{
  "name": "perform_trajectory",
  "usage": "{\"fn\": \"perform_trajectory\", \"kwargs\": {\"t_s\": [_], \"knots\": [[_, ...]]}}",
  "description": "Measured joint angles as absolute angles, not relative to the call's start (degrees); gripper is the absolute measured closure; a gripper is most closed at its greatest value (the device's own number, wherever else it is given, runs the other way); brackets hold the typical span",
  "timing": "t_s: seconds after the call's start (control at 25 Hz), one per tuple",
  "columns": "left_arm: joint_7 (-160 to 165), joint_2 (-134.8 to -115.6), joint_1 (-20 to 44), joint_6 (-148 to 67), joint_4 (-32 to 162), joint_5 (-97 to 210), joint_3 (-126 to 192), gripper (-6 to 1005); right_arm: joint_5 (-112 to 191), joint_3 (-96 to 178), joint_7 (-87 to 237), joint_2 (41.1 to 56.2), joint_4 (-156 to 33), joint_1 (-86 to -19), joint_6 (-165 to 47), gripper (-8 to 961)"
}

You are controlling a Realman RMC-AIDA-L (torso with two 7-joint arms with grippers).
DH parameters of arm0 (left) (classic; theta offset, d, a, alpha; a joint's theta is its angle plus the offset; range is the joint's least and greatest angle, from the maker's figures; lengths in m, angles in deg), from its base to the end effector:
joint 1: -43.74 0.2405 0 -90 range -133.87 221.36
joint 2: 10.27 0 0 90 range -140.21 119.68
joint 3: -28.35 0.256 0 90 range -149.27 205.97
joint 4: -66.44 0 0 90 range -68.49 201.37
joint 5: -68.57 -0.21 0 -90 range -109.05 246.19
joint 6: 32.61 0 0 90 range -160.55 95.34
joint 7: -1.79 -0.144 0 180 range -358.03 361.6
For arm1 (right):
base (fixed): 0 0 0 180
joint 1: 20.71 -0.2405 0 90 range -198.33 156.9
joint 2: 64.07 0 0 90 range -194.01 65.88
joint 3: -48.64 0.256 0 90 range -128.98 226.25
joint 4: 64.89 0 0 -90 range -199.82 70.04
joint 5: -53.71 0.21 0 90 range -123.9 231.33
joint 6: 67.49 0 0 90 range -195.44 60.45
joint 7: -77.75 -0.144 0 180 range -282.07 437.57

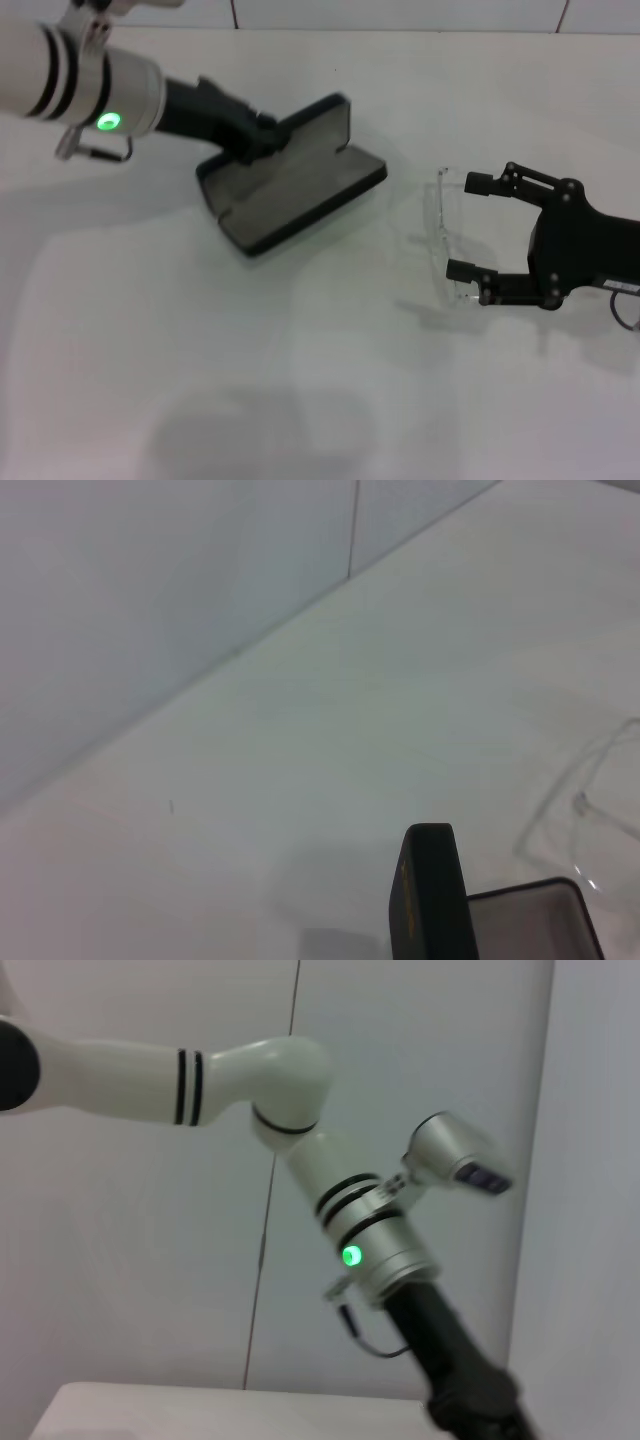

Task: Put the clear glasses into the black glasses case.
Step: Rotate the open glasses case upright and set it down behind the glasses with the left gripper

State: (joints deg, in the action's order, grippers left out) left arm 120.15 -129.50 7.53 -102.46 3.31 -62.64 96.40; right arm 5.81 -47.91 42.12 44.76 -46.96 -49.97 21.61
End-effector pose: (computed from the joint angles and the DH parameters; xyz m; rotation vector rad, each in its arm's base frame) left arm -0.1825 0.4007 -0.0005 -2.6438 -0.5941 -0.0274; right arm 0.2483 0.3041 -0.0151 -2.6380 -0.1059 0.9997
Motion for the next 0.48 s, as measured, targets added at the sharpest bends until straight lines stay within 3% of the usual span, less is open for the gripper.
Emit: {"fn": "perform_trajectory", "kwargs": {"t_s": [0.24,0.48], "knots": [[107.7,-129.80,3.7,-100.0,4.3,-62.7,97.9,781,5.0,-47.9,44.6,45.61,-46.9,-48.4,21.8,84],[97.8,-129.93,4.8,-92.0,4.8,-62.6,109.0,770,4.5,-47.7,45.7,46.03,-46.9,-47.1,22.1,84]]}}
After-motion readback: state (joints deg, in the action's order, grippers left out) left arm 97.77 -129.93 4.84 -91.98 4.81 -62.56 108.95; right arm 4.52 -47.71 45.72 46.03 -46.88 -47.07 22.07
